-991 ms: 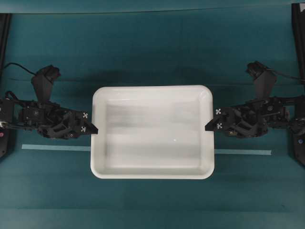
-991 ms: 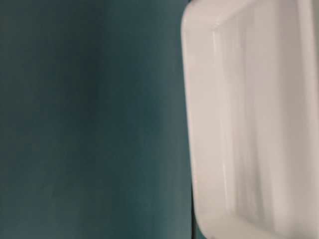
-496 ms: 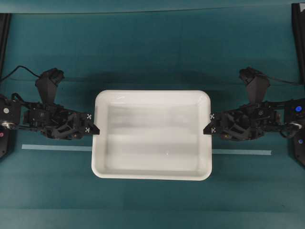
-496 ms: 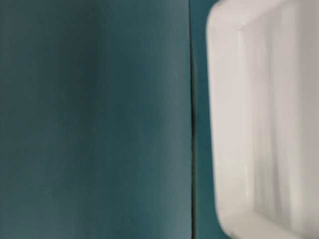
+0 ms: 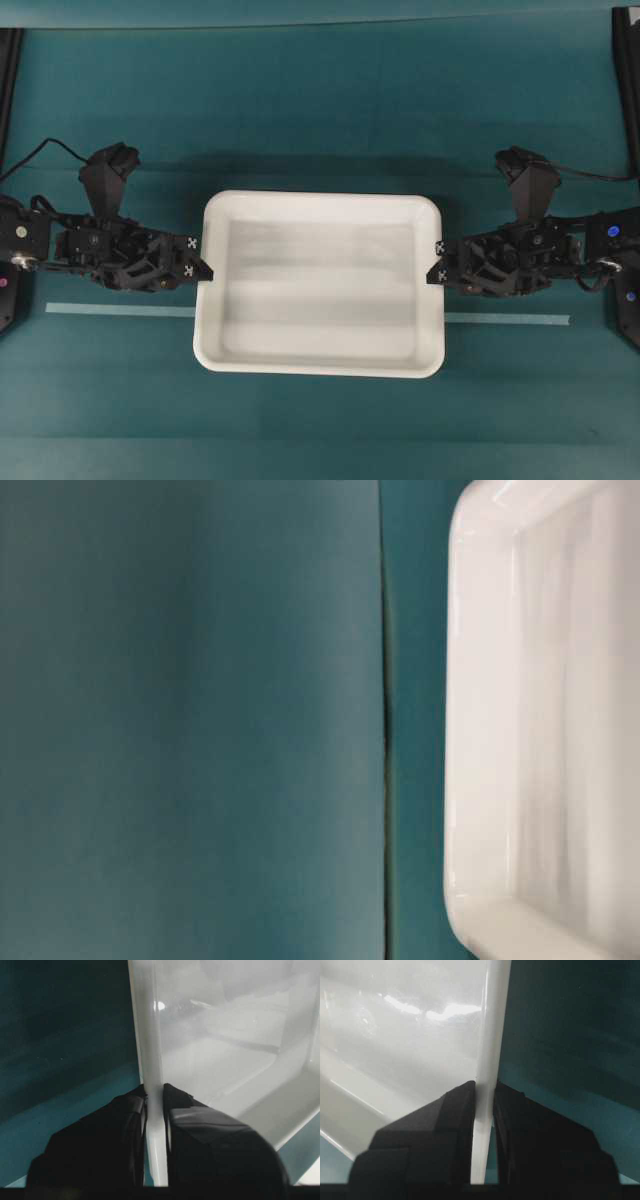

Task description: Lift the white case with both hands.

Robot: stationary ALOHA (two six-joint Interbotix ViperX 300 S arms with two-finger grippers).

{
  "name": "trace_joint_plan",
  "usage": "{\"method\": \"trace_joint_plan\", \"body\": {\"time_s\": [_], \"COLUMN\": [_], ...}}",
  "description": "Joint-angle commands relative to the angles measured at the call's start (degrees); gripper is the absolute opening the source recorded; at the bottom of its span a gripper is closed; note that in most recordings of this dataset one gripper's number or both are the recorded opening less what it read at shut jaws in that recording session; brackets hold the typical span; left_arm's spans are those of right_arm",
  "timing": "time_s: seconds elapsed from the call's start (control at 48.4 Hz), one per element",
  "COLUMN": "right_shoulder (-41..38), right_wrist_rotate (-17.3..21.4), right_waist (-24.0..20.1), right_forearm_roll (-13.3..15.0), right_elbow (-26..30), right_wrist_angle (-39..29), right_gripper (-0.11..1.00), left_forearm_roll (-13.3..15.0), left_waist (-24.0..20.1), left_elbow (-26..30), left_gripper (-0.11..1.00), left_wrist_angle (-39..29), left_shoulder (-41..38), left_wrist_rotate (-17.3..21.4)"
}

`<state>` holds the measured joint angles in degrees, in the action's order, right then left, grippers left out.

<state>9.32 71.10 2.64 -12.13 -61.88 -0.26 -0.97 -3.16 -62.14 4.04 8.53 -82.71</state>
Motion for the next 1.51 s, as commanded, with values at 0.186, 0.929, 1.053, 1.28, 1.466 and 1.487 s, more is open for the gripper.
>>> {"method": "trace_joint_plan", "body": {"time_s": [0.186,0.929,1.053,1.28,1.466,1.487], "right_shoulder": [-1.8,0.6,2.4,9.1,17.4,18.3], "right_wrist_rotate": [-0.3,-0.3,-0.4,-1.3,-4.6,-4.8], "right_waist": [0.2,0.2,0.2,0.7,1.8,1.8], "right_forearm_roll": [0.2,0.8,1.2,5.5,9.9,10.4], "right_elbow": [-0.9,0.9,0.9,2.5,4.7,4.8], "right_wrist_angle": [-0.4,-1.8,-3.3,-8.3,-14.7,-15.2], "right_gripper": [0.10,0.91,0.91,0.90,0.90,0.90], "left_forearm_roll": [-0.2,-0.2,-0.6,-0.7,-0.8,-0.8], "left_waist": [0.0,0.4,0.4,0.3,0.2,0.2], "left_elbow": [-0.4,0.2,0.3,0.4,1.1,1.1], "left_gripper": [0.05,0.98,0.95,0.95,0.95,0.95], "left_wrist_angle": [-1.1,-0.9,-0.9,-3.3,-9.8,-10.4], "left_shoulder": [-3.4,-0.4,2.2,12.9,22.1,23.0], "left_wrist_rotate": [0.3,0.5,1.0,7.9,14.3,14.9]}}
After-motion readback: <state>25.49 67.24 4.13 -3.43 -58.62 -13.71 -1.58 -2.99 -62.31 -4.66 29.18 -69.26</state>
